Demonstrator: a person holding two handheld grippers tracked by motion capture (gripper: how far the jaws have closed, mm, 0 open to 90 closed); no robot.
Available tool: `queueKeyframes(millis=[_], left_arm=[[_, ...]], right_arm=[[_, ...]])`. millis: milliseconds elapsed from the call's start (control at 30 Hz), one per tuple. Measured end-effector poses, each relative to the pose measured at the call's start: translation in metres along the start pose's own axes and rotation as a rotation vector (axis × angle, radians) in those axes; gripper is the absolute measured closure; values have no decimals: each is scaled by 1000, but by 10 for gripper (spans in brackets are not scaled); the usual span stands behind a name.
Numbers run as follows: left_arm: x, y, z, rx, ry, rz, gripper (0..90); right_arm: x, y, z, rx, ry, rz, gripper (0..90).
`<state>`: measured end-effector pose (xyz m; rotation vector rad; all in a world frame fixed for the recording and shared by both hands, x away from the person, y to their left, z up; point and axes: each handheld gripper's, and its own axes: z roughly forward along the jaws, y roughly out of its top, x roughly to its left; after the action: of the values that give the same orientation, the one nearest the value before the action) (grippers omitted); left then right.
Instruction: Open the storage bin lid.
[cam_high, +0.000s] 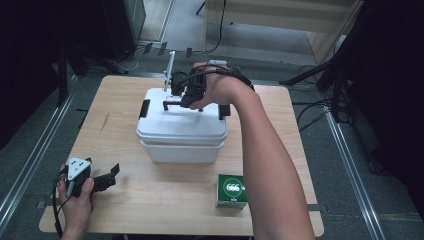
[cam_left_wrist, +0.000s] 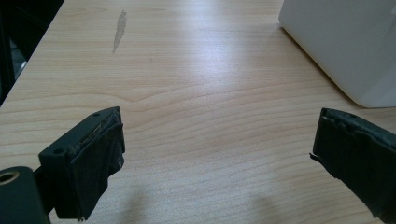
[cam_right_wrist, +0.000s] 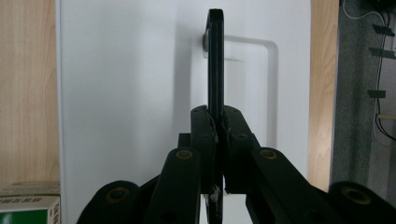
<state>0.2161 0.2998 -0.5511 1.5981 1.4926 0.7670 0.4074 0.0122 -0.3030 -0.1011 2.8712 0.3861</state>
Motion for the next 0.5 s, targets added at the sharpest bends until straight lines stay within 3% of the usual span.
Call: queueKeyframes(millis=[300, 500], left_arm=[[0, 0, 0, 1, 1, 1, 29], [-1, 0, 0, 1, 3, 0, 28]], right_arm=[[-1, -20, -15, 3, -18, 17, 855], [-2, -45, -24, 6, -33, 41, 855]])
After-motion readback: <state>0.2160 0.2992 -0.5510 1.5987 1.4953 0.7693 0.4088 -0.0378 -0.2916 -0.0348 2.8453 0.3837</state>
